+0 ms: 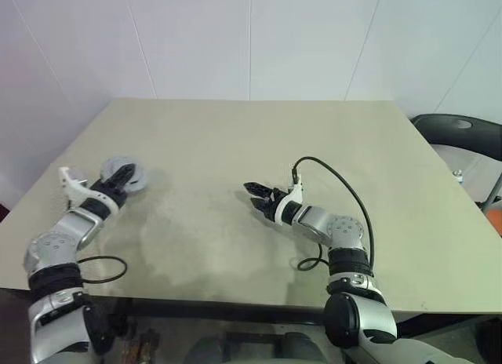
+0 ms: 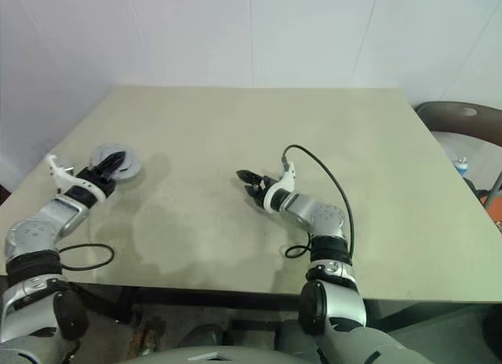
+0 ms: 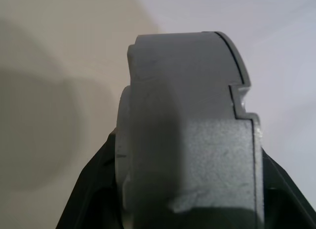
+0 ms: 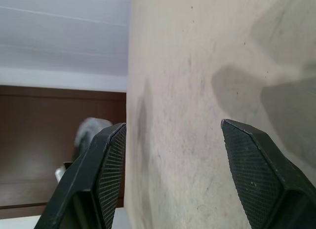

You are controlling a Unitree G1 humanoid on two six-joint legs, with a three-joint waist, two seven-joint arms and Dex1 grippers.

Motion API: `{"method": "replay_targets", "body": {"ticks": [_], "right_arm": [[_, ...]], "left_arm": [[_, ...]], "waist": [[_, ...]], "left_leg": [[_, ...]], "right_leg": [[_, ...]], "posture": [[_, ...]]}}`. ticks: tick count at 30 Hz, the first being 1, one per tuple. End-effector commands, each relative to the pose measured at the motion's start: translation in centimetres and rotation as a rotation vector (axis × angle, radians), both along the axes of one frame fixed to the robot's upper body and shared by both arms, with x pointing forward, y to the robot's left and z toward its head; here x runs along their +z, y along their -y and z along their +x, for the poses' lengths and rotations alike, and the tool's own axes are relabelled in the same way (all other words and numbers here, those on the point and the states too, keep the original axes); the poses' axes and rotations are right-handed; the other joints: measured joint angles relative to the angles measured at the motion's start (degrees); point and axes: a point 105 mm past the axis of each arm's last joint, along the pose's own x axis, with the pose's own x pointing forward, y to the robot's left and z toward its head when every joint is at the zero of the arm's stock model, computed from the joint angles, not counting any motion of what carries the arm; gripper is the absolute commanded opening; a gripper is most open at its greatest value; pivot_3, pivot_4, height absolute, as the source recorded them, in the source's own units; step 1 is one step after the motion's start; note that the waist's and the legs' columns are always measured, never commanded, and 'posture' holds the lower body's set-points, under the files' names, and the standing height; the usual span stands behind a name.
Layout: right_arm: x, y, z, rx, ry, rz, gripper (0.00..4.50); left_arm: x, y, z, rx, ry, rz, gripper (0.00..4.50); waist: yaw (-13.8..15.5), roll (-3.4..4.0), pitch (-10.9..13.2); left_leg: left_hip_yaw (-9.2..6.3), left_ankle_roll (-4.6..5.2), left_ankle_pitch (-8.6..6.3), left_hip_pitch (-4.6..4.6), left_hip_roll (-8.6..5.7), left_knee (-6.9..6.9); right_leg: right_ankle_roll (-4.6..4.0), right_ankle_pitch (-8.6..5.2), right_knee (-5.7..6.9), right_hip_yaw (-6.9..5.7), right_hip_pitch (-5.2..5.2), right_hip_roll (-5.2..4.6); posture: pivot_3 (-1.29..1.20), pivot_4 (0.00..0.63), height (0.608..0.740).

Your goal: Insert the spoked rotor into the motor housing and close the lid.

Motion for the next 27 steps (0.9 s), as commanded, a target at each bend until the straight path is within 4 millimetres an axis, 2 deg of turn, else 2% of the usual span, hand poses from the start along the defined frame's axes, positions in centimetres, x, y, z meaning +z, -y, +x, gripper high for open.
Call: {"method": "replay_targets", "body": {"ticks": [1,7,15,19,22,27], "right_arm": [[1.4,-0.6,0.3,0.023,0.053,0.006,3.19],[1.2,-0.3,0.1,0.023,0.060,-0.015,3.19],[0.8,0.5,0.2,-0.007,0.050,-0.054,3.19],[0.5,0.6,0.0,-0.002,0.048,-0.064,3.24],[0.1,0.4,-0.2,0.008,0.041,-0.075,3.24],[-0.7,-0.3,-0.7,0.036,0.021,-0.092,3.24]], "left_arm": [[1.3,-2.8,0.7,0.065,0.015,0.154,2.22],[-0.2,-4.5,0.5,0.082,-0.069,0.285,2.22],[-1.7,-4.0,0.6,0.071,-0.111,0.356,2.22],[-2.8,-4.0,-0.1,0.036,-0.156,0.370,3.48],[-2.6,-4.1,-0.5,0.015,-0.139,0.354,4.36],[-0.5,-6.2,-2.0,-0.011,-0.087,0.353,4.36]], "waist": [[-0.08,-0.08,0.02],[-0.17,-0.32,-0.01],[-0.53,-0.31,-0.01],[-0.58,-0.31,-0.01],[-0.59,-0.32,-0.04],[-1.31,-0.43,-0.11]], "left_leg": [[-0.01,-0.01,0.00,0.00,-0.01,-0.01],[-0.05,-0.01,-0.01,-0.08,-0.09,-0.01],[-0.06,-0.08,0.01,-0.03,-0.04,-0.10],[-0.05,-0.08,0.01,-0.03,-0.04,-0.10],[-0.03,-0.08,0.01,-0.13,-0.05,-0.15],[0.06,-0.13,0.05,-0.12,-0.05,-0.49]], "right_leg": [[0.00,0.00,-0.01,0.00,0.00,-0.01],[0.01,0.01,0.00,-0.01,-0.07,-0.21],[0.01,0.01,0.18,0.01,-0.14,-0.28],[0.01,0.01,0.19,0.01,-0.15,-0.29],[0.01,0.01,0.17,0.01,-0.27,-0.31],[0.01,0.01,0.16,0.08,-0.47,-0.32]], "posture": [[0.00,0.000,0.740],[0.00,0.000,0.740],[0.00,0.000,0.740],[0.00,0.000,0.740],[0.00,0.000,0.740],[0.00,0.000,0.740]]}}
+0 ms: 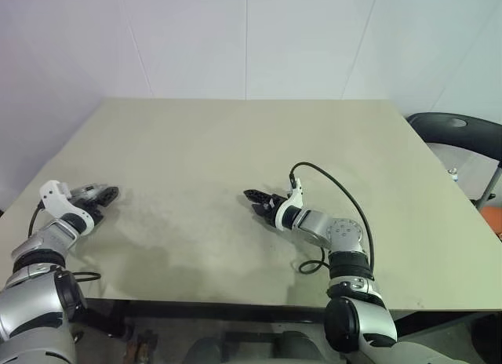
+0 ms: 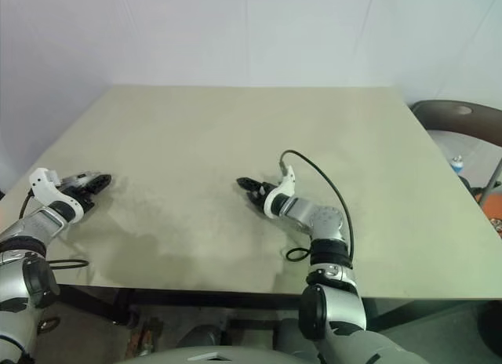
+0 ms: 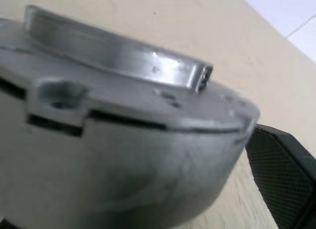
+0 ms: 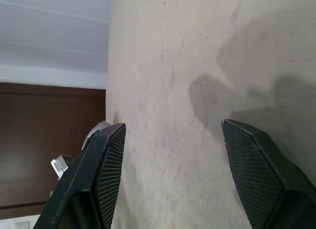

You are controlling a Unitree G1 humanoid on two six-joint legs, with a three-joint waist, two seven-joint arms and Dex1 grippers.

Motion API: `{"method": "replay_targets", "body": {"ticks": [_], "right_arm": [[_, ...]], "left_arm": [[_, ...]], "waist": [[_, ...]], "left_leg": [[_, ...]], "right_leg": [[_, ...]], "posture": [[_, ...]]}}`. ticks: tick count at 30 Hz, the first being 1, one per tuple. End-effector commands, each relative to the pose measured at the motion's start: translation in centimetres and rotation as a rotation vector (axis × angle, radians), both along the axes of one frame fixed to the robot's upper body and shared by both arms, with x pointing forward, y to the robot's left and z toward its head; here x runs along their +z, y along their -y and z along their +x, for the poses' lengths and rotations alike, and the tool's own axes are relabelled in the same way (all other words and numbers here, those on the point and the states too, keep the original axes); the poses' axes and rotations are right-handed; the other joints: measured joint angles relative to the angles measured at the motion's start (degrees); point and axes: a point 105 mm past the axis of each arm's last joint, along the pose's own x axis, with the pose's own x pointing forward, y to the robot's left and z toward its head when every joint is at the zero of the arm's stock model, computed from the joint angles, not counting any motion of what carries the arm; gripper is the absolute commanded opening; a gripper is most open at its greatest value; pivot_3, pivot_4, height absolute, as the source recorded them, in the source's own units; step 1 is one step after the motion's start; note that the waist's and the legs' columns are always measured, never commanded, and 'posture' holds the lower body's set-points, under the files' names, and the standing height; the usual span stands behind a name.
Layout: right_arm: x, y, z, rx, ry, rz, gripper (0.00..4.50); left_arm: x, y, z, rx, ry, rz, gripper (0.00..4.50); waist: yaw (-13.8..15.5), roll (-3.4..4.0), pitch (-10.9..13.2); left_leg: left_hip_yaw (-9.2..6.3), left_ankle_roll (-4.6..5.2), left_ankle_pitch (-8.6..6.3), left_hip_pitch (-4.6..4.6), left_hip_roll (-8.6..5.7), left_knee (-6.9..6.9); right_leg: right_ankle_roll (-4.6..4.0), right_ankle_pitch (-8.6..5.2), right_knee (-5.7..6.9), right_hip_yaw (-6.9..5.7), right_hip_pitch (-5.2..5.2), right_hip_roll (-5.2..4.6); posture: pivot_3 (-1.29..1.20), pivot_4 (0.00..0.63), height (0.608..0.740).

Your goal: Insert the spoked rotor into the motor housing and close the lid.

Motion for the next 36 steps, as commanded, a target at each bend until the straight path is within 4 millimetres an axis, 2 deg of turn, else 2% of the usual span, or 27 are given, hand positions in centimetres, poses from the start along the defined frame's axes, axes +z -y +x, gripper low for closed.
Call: {"method": "replay_targets", "body": {"ticks": [1,5,9,12,16,19,22,27,31,34,36], "right_arm": [[0.3,-0.4,-0.1,0.015,0.022,-0.005,3.24],[-0.5,-0.7,-0.5,0.038,0.011,-0.034,3.24],[-1.2,-0.8,-0.5,0.030,-0.015,-0.043,3.24],[-1.7,-1.0,-0.5,0.034,-0.025,-0.059,3.24],[-2.0,-0.9,-0.6,0.036,-0.031,-0.064,3.24],[-1.2,-1.1,-0.5,0.058,0.005,-0.049,3.24],[1.1,-1.2,-0.7,0.128,0.117,-0.035,3.24],[5.9,0.0,-0.7,0.265,0.345,-0.061,3.24],[8.8,0.5,-0.9,0.394,0.505,-0.133,3.24],[10.9,0.7,-1.3,0.490,0.646,-0.199,3.24],[12.0,0.8,-1.7,0.552,0.750,-0.258,3.24]], "left_arm": [[3.5,-2.6,-1.1,-0.007,0.083,0.029,4.36],[6.2,-5.1,-3.2,-0.008,0.116,0.050,4.36],[7.0,-6.8,-5.6,-0.024,0.084,0.084,4.36],[7.6,-7.3,-7.2,-0.084,0.052,0.129,4.36],[9.9,-8.0,-8.1,-0.121,0.073,0.205,4.36],[12.7,-7.6,-7.5,-0.159,0.144,0.264,4.36],[15.2,-5.5,-5.8,-0.261,0.218,0.314,4.36],[16.9,1.3,-2.7,-0.541,0.285,0.360,4.36],[14.9,6.9,-1.1,-0.768,0.262,0.357,4.36],[13.0,10.7,-0.4,-0.915,0.240,0.349,4.36],[12.4,13.3,-0.2,-1.004,0.248,0.334,4.36]], "waist": [[-0.49,-0.09,-0.06],[-1.16,-0.26,-0.15],[-1.12,-0.26,-0.17],[-1.11,-0.16,-0.14],[-1.01,-0.52,-0.37],[-0.94,-0.56,-0.39],[-0.81,-0.52,-0.36],[-0.85,-0.39,-0.29],[-1.04,-0.38,-0.28],[-1.03,-0.31,-0.24],[-1.01,-0.32,-0.24]], "left_leg": [[0.00,-0.01,0.00,0.00,0.00,-0.08],[0.00,-0.03,0.02,-0.06,0.00,-0.30],[0.03,-0.03,0.02,-0.03,0.00,-0.33],[0.06,-0.06,0.03,0.04,0.00,-0.33],[0.05,-0.16,0.09,0.08,0.03,-0.32],[0.06,-0.17,0.09,0.09,0.03,-0.27],[0.05,-0.17,0.09,0.09,0.03,-0.28],[0.08,-0.13,0.08,-0.06,-0.01,-0.32],[0.11,-0.11,0.08,-0.06,-0.03,-0.32],[0.11,-0.11,0.09,-0.05,0.00,-0.34],[0.12,-0.10,0.09,-0.06,0.00,-0.30]], "right_leg": [[0.00,0.00,0.00,0.00,-0.05,0.00],[0.00,0.00,-0.05,0.01,-0.22,0.00],[-0.01,0.00,-0.08,0.04,-0.19,-0.02],[-0.02,-0.01,-0.06,0.10,-0.15,-0.02],[-0.04,-0.02,-0.05,0.10,-0.08,-0.02],[-0.05,-0.01,-0.07,0.10,-0.03,-0.05],[-0.06,-0.01,-0.06,0.10,-0.03,-0.05],[-0.04,0.00,-0.07,0.16,-0.19,-0.05],[-0.03,0.00,-0.07,0.19,-0.21,-0.04],[-0.03,0.00,-0.03,0.20,-0.28,0.04],[-0.02,0.00,-0.02,0.21,-0.29,0.07]], "posture": [[0.00,0.000,0.740],[0.00,0.000,0.740],[0.00,0.000,0.740],[0.00,0.000,0.740],[0.00,0.000,0.740],[0.00,0.000,0.740],[0.00,0.000,0.740],[0.00,0.000,0.740],[0.00,0.000,0.740],[0.00,0.000,0.740],[0.00,0.000,0.740]]}}
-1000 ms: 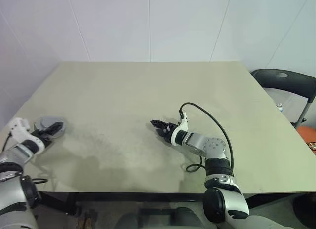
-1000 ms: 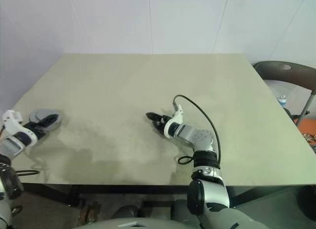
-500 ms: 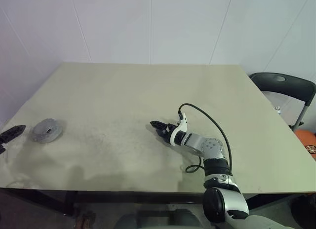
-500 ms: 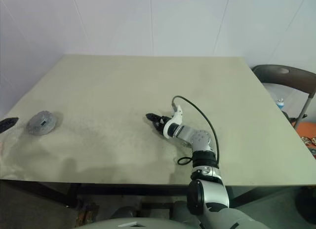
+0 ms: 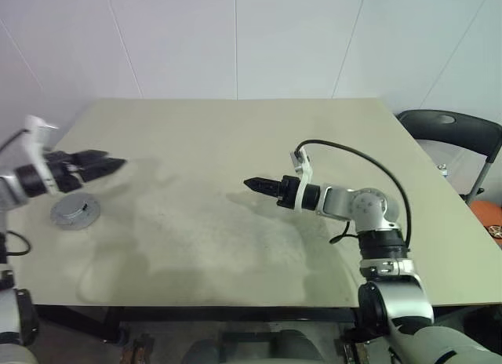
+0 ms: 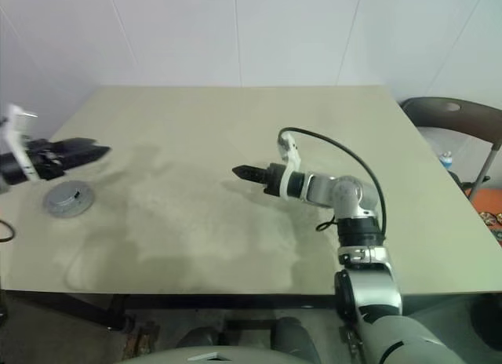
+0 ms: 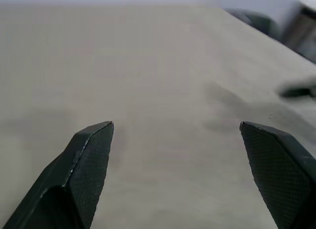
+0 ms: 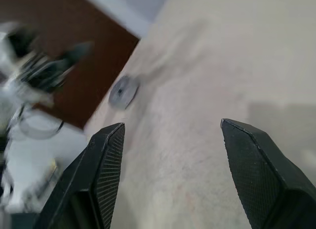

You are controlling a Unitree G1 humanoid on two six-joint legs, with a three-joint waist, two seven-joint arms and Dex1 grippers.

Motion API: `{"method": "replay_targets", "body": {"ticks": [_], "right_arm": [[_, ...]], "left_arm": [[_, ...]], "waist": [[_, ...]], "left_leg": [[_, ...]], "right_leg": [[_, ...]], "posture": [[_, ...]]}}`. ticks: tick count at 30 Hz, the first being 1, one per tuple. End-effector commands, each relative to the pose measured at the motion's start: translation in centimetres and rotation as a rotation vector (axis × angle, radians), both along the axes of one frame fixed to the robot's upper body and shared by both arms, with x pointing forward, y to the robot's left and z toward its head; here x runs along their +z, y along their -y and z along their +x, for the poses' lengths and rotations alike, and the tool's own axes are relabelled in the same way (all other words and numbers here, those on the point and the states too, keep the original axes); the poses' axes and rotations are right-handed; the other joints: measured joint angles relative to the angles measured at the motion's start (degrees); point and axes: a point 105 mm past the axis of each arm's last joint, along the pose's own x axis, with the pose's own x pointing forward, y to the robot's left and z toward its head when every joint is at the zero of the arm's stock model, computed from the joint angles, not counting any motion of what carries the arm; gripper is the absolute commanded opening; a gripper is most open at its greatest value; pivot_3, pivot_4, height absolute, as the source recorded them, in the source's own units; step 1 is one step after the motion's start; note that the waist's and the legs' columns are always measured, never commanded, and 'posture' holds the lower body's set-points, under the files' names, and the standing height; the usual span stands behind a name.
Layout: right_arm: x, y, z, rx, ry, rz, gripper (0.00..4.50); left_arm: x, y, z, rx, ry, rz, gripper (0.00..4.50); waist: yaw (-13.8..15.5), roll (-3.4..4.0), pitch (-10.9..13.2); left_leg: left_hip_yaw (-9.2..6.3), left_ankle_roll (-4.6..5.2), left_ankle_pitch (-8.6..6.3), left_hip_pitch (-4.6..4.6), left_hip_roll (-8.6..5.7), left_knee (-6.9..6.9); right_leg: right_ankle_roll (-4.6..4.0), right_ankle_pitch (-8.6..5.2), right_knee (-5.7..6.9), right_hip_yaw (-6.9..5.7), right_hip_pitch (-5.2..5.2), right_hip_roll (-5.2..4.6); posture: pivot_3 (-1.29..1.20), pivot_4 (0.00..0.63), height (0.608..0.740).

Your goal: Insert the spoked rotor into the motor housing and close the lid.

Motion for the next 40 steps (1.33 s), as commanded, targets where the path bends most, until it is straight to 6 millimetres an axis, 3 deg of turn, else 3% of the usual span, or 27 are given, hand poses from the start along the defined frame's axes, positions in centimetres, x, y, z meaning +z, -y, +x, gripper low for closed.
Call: {"method": "replay_targets", "body": {"ticks": [1,5,9,20,40], "right_arm": [[3.4,-0.8,-0.8,0.133,0.238,-0.047,3.24],[3.6,-0.8,-1.4,0.227,0.496,-0.210,3.24],[2.9,-0.2,-1.5,0.276,0.593,-0.289,3.24],[2.6,-0.1,-2.8,0.360,0.632,-0.291,3.24],[2.2,0.1,-2.3,0.366,0.626,-0.312,3.24]], "left_arm": [[0.8,3.7,0.2,-0.139,0.037,0.031,4.36],[0.7,7.0,-0.1,-0.281,0.066,0.052,4.36],[0.7,8.3,-0.3,-0.353,0.080,0.080,4.36],[0.3,8.3,-1.3,-0.399,0.056,0.103,4.36],[0.3,8.5,-1.9,-0.402,0.062,0.101,4.36]], "waist": [[0.04,-0.01,0.00],[0.23,-0.04,-0.02],[0.28,-0.05,-0.02],[1.56,-0.05,-0.01],[2.34,-0.06,0.00]], "left_leg": [[0.00,0.00,0.00,-0.01,0.00,0.02],[0.02,0.01,0.00,-0.03,-0.02,0.12],[0.02,0.01,0.01,0.00,-0.02,0.24],[0.02,0.05,0.01,0.01,-0.01,0.65],[-0.03,0.12,-0.03,0.15,0.01,0.97]], "right_leg": [[0.00,0.00,0.00,0.00,0.00,0.00],[0.02,0.01,0.01,0.01,0.03,0.01],[0.02,0.00,0.09,0.01,0.07,0.04],[0.02,0.00,0.28,0.02,0.19,0.10],[0.02,0.00,0.38,0.00,0.49,0.18]], "posture": [[0.00,0.000,0.740],[0.00,0.000,0.740],[0.00,0.000,0.740],[0.00,0.000,0.740],[0.00,0.000,0.740]]}}
